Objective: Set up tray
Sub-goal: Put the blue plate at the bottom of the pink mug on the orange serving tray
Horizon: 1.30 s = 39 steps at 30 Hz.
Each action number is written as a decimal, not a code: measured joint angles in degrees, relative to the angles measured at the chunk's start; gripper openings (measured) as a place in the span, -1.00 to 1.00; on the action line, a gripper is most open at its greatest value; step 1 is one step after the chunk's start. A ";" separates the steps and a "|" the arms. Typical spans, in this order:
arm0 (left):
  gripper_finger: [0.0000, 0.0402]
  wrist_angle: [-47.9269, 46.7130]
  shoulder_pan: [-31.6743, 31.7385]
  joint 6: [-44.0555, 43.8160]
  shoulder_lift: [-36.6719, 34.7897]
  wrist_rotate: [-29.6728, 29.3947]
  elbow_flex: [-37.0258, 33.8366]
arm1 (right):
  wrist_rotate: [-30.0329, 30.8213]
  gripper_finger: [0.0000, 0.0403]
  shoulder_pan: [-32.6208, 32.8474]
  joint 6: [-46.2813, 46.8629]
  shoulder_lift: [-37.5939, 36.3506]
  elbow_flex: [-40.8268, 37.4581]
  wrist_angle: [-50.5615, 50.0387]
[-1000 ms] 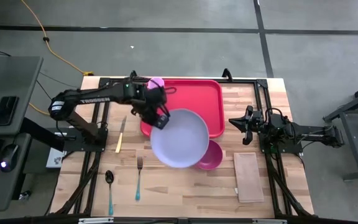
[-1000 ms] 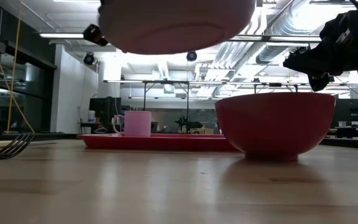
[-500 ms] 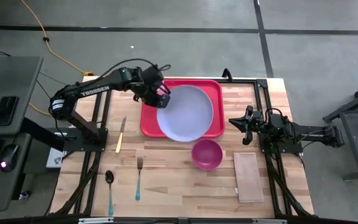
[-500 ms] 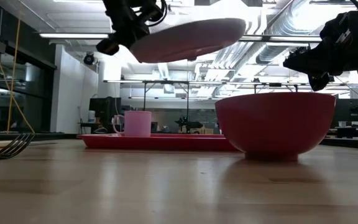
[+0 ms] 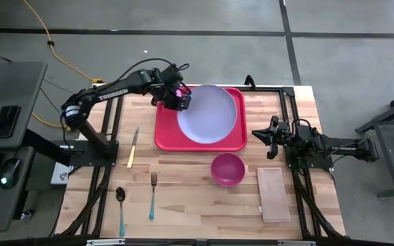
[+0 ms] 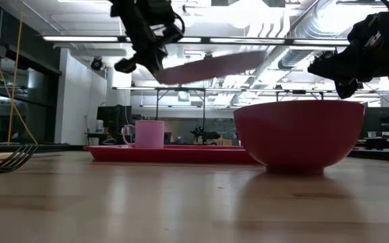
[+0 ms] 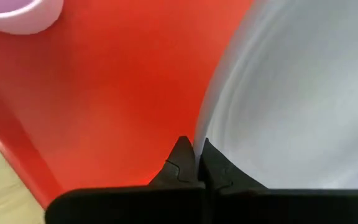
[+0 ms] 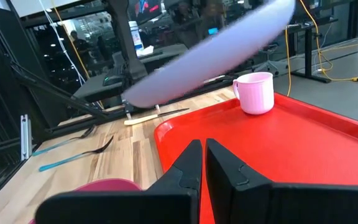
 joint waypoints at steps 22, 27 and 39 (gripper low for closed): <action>-0.94 3.83 0.42 0.17 9.14 -0.08 -0.07 | -0.02 -1.00 0.01 0.06 -0.02 0.00 0.00; -0.94 0.94 1.14 0.83 9.14 -2.90 -0.07 | -0.02 -1.00 0.01 0.06 -0.01 0.00 0.00; -0.94 -1.09 1.10 1.09 10.63 -5.77 -0.07 | -0.01 -1.00 0.01 0.06 0.00 0.00 0.00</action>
